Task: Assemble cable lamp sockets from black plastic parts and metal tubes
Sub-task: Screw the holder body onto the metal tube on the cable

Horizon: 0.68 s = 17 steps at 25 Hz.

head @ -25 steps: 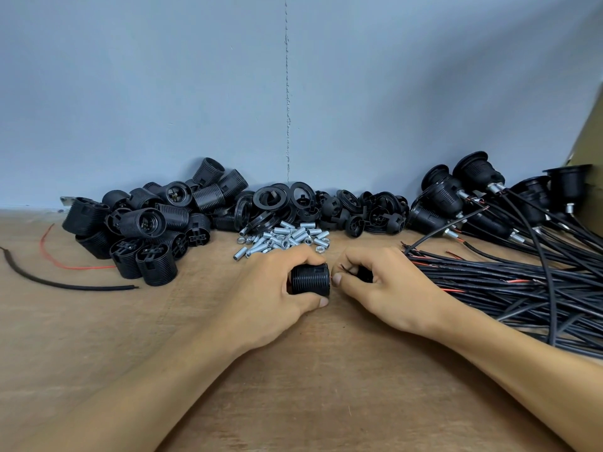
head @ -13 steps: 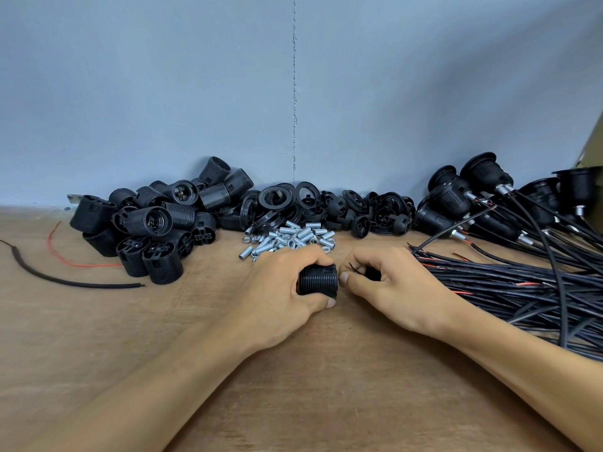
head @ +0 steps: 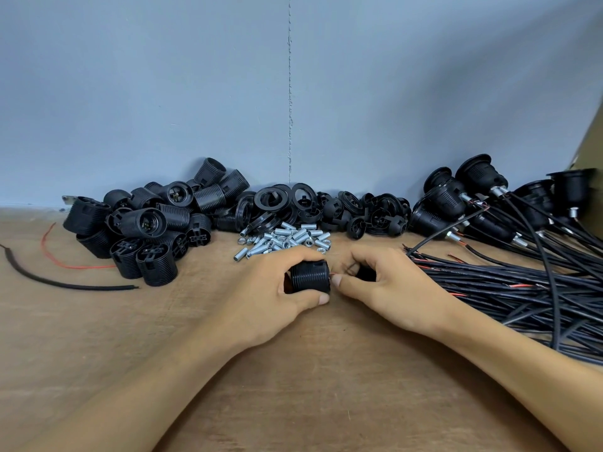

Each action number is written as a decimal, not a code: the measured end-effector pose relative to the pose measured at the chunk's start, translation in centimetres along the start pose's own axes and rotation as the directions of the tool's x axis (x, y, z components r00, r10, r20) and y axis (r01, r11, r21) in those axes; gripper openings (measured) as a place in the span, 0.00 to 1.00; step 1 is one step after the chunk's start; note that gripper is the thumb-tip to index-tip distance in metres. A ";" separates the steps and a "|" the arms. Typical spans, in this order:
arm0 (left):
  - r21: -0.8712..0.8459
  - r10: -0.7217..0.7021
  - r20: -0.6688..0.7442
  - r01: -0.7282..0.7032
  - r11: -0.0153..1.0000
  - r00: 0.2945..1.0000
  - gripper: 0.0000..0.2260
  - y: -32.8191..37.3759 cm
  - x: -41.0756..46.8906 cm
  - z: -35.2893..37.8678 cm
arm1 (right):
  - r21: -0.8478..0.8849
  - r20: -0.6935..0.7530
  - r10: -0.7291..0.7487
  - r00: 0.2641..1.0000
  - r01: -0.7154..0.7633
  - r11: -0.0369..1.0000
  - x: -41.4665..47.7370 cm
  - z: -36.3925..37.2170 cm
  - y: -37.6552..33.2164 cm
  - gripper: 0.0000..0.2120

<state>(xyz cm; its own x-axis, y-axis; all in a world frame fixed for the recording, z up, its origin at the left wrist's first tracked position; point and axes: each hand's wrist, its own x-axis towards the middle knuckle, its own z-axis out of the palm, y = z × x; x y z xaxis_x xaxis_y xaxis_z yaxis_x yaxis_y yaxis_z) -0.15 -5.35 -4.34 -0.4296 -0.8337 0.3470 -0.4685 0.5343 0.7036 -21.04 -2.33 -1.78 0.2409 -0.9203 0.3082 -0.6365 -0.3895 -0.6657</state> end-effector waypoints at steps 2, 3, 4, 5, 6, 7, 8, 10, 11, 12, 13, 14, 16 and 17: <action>0.000 0.009 -0.015 -0.009 1.000 1.000 0.23 -0.2 0.1 0.0 | 0.144 0.031 0.025 0.999 -0.029 0.989 -0.1 -0.2 0.0 0.06; -0.004 0.009 -0.014 -0.009 1.000 1.000 0.24 -0.3 0.1 0.0 | 0.224 0.049 0.028 0.998 -0.038 0.974 -0.1 -0.3 0.0 0.07; -0.028 0.000 -0.008 0.000 1.000 1.000 0.24 -0.4 0.0 0.1 | 0.273 0.068 0.022 0.997 -0.040 0.961 -0.1 -0.5 -0.1 0.08; -0.059 -0.012 -0.002 0.012 0.998 1.000 0.24 -0.5 0.0 0.1 | 0.285 0.083 0.013 0.996 -0.037 0.958 -0.1 -0.6 -0.2 0.08; -0.082 -0.021 0.002 0.021 0.996 1.000 0.24 -0.7 0.0 0.1 | 0.270 0.096 0.010 0.995 -0.035 0.962 -0.2 -0.8 -0.2 0.07; -0.097 -0.023 0.006 0.024 0.995 1.000 0.24 -0.7 0.0 0.0 | 0.254 0.104 0.013 0.995 -0.039 0.966 -0.2 -0.8 -0.3 0.06; -0.106 -0.023 0.012 0.024 0.994 1.000 0.23 -0.8 0.1 0.0 | 0.252 0.104 0.019 0.994 -0.045 0.967 -0.2 -0.8 -0.4 0.05; -0.123 -0.019 0.026 0.022 0.992 0.999 0.23 -0.9 0.1 -0.2 | 0.276 0.095 0.038 0.995 -0.063 0.959 -0.2 -0.8 -0.4 0.04; -0.134 -0.013 0.033 0.018 0.991 0.999 0.23 -0.9 0.2 -0.2 | 0.282 0.090 0.047 0.995 -0.071 0.957 -0.3 -0.8 -0.5 0.04; -0.142 -0.008 0.039 0.014 0.990 0.999 0.23 -0.9 0.2 -0.3 | 0.280 0.087 0.051 0.995 -0.074 0.957 -0.3 -0.8 -0.5 0.04; -0.148 -0.004 0.042 0.010 0.989 0.999 0.23 -0.9 0.2 -0.3 | 0.271 0.083 0.050 0.995 -0.071 0.960 -0.3 -0.8 -0.5 0.05; -0.150 0.001 0.044 0.006 0.989 0.999 0.23 -0.9 0.2 -0.3 | 0.259 0.075 0.044 0.996 -0.062 0.964 -0.3 -0.7 -0.5 0.05; -0.148 0.020 0.046 -0.013 0.989 0.999 0.23 -0.9 0.2 -0.3 | 0.231 0.049 0.037 0.998 -0.047 0.972 -0.4 -0.5 -0.5 0.06; -0.143 0.029 0.049 -0.021 0.990 0.998 0.23 -0.9 0.2 -0.3 | 0.222 0.037 0.041 0.998 -0.048 0.974 -0.4 -0.4 -0.5 0.06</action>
<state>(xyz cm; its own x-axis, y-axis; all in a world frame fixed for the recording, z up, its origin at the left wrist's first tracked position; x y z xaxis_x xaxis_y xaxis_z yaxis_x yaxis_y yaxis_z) 0.42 -6.04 -4.72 -0.4798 -0.8103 0.3365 -0.3441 0.5266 0.7773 -21.12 -1.75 -1.27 0.2413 -0.9363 0.2552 -0.4685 -0.3427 -0.8143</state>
